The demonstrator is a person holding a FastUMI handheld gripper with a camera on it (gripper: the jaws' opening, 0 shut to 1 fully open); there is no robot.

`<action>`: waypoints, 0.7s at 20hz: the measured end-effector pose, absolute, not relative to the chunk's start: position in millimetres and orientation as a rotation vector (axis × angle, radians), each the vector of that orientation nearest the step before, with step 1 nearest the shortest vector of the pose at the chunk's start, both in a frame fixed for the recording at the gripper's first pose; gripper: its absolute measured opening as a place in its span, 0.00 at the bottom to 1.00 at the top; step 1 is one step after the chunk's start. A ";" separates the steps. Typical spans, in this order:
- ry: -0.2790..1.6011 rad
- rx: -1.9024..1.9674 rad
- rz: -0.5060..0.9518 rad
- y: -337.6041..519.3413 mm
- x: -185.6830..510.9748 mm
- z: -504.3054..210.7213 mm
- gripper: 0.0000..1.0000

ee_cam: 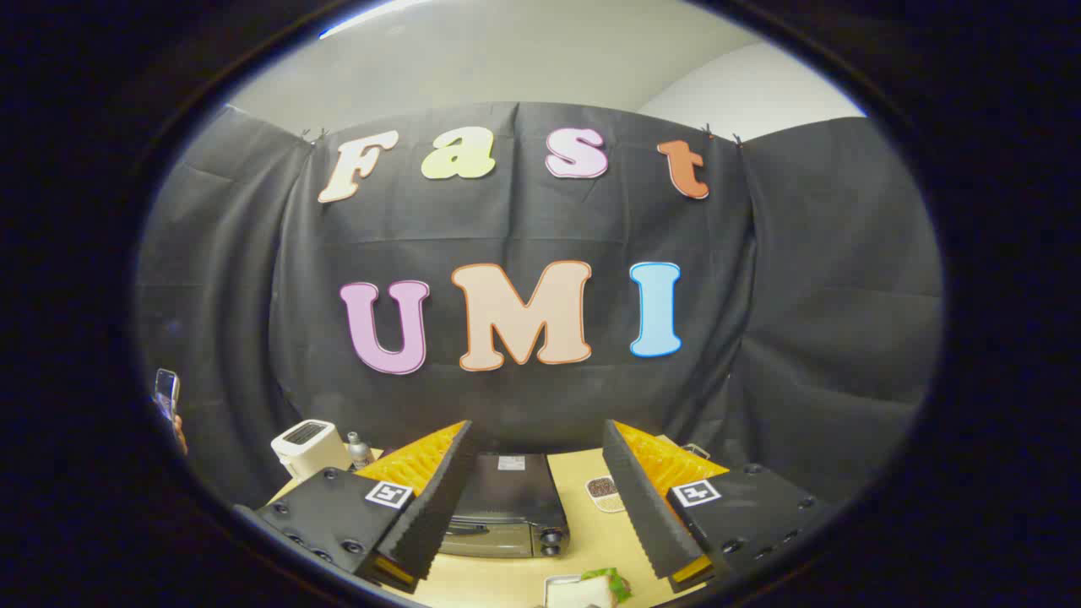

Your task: Open the toaster oven, put the food inside, and close the toaster oven door.

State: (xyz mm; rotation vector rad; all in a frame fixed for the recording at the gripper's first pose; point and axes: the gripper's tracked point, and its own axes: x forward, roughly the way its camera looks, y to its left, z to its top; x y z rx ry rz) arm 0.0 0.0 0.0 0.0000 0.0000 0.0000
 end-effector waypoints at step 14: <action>0.030 0.032 0.051 -9.2 40.6 -3.5 0.96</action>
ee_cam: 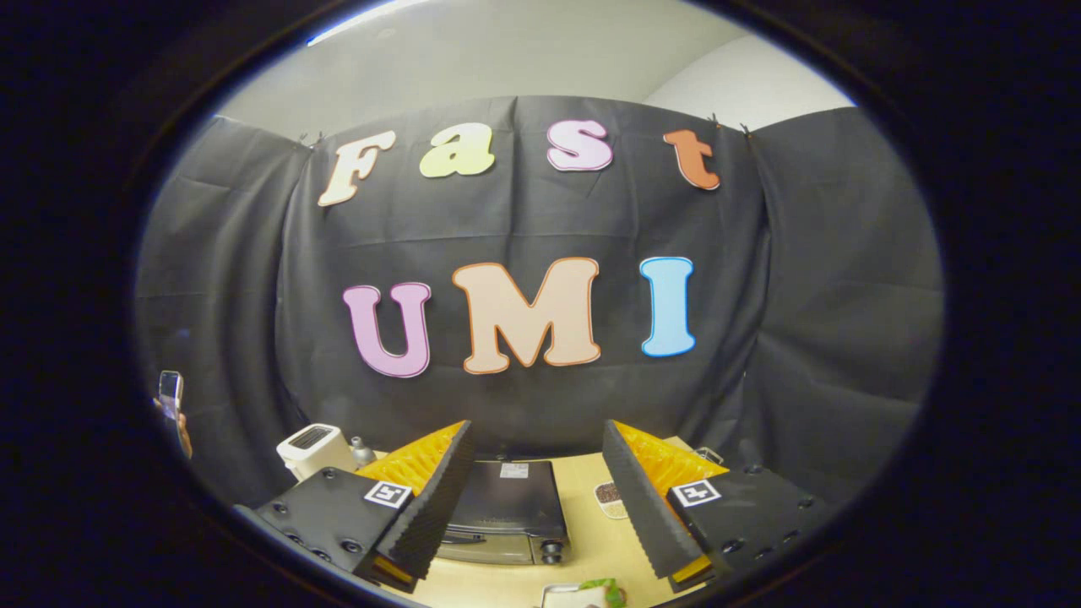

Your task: Open the toaster oven, put the food inside, and close the toaster oven door.

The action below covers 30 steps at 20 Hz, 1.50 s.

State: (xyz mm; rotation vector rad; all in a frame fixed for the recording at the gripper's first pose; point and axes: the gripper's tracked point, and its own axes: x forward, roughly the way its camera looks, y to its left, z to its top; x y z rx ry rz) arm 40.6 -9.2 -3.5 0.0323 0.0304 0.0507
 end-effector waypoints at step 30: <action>0.109 0.133 0.101 72.8 65.8 -117.6 0.95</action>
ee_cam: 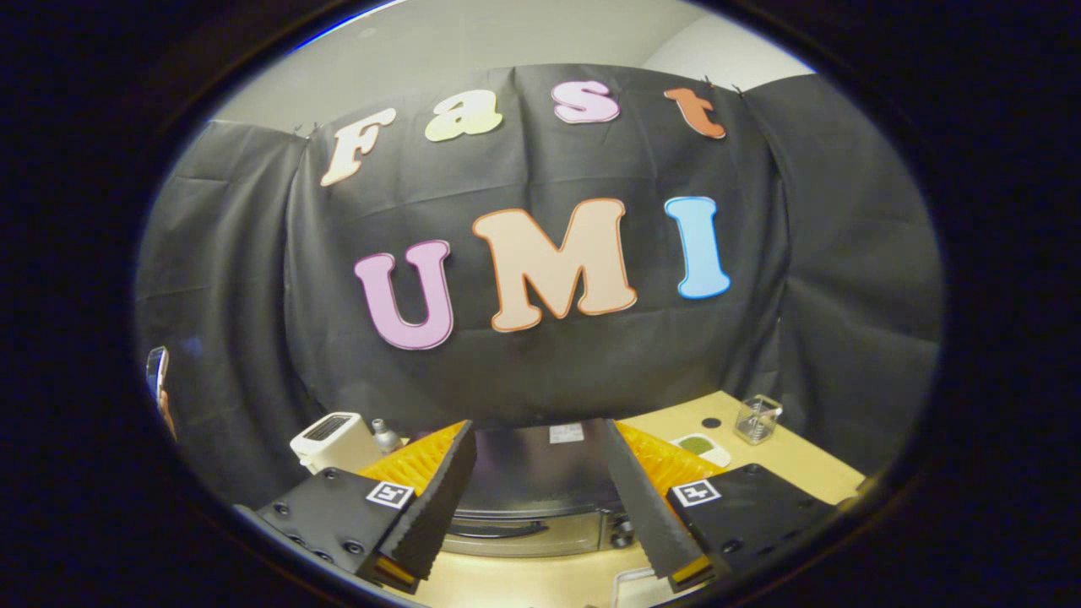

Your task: Open the toaster oven, put the food inside, and close the toaster oven door.

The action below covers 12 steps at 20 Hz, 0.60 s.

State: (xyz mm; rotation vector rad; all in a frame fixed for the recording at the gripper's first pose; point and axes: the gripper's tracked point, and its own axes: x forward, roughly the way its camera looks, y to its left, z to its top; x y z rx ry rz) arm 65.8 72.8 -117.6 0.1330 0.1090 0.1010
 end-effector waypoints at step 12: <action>0.144 0.131 0.134 134.1 101.3 -205.7 0.96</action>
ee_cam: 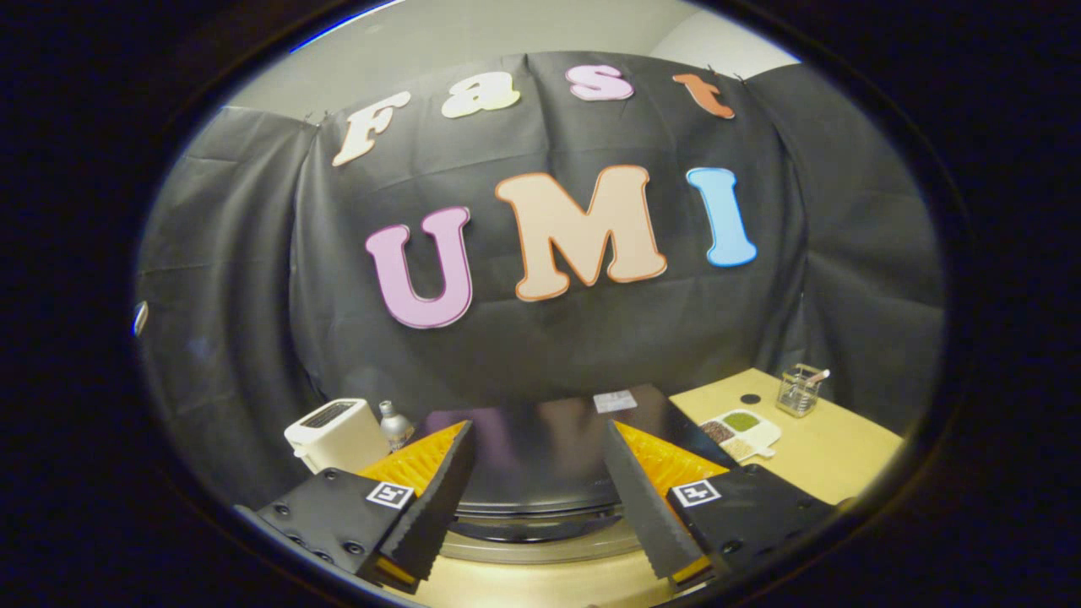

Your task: Open the toaster oven, put the food inside, and close the toaster oven door.

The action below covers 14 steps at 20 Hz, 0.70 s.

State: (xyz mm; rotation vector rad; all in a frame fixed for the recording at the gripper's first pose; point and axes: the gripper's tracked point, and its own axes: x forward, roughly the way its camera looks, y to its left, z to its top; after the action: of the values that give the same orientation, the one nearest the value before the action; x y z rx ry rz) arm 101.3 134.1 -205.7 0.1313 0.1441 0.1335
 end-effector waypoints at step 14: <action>0.122 0.032 0.097 145.5 85.3 -260.8 0.96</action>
State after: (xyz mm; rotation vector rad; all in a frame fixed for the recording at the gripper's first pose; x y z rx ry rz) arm 85.3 145.5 -260.8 0.0322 0.1220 0.0970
